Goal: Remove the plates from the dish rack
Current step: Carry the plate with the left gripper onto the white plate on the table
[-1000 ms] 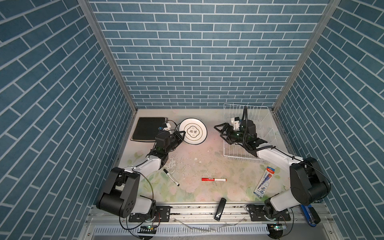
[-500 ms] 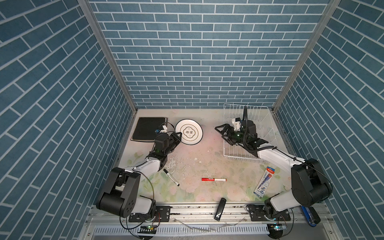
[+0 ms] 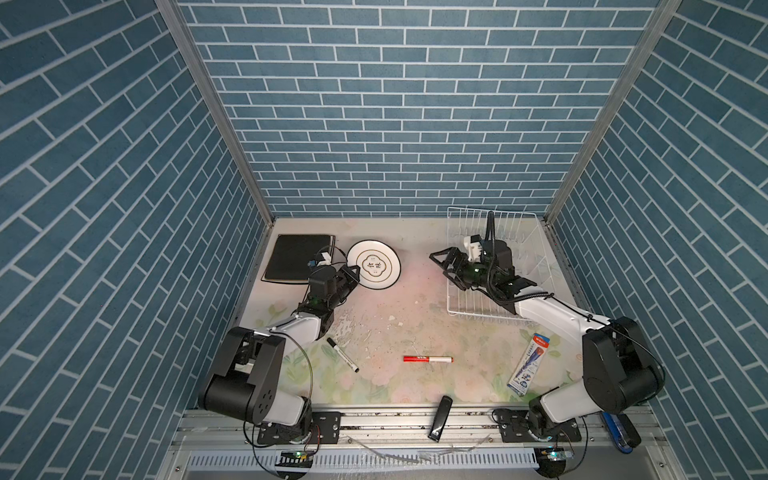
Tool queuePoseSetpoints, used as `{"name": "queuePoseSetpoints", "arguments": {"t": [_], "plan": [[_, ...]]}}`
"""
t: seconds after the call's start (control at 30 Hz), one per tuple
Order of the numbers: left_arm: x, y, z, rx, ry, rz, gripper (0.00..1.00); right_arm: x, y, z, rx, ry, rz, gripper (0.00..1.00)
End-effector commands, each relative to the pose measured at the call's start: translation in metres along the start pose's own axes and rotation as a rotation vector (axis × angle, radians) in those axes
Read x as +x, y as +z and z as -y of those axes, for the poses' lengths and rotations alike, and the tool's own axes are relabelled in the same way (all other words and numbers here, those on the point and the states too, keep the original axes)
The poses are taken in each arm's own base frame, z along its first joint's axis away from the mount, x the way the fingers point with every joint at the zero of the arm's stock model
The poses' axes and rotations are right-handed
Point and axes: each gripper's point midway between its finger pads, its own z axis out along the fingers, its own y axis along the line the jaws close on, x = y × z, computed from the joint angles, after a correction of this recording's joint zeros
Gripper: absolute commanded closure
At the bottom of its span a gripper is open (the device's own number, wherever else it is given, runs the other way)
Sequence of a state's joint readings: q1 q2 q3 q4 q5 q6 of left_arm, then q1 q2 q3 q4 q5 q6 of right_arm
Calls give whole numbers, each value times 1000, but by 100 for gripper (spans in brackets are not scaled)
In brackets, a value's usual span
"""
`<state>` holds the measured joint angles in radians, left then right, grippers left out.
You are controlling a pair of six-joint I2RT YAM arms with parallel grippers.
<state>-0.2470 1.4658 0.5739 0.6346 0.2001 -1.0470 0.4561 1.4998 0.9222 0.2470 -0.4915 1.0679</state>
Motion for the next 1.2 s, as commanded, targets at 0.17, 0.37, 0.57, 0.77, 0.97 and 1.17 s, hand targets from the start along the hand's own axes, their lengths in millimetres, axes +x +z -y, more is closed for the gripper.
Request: {"name": "queuePoseSetpoints", "arguments": {"t": [0.17, 0.37, 0.57, 0.77, 0.97, 1.17], "plan": [[-17, 16, 11, 65, -12, 42, 100, -13, 6, -30, -95, -31, -5, 2], [-17, 31, 2, 62, -29, 24, 100, -13, 14, -30, -102, -26, -30, 2], [-17, 44, -5, 44, -48, 5, 100, -17, 22, -32, -103, -22, -41, 2], [-20, 59, -6, 47, -55, -6, 100, -19, 29, -31, -101, -23, -51, 3], [-27, 70, -13, -7, -32, 2, 100, -19, 36, -32, -107, -19, -76, 3], [-32, 79, -19, -44, -2, 7, 100, -21, 44, -32, -113, -15, -97, 3]]}}
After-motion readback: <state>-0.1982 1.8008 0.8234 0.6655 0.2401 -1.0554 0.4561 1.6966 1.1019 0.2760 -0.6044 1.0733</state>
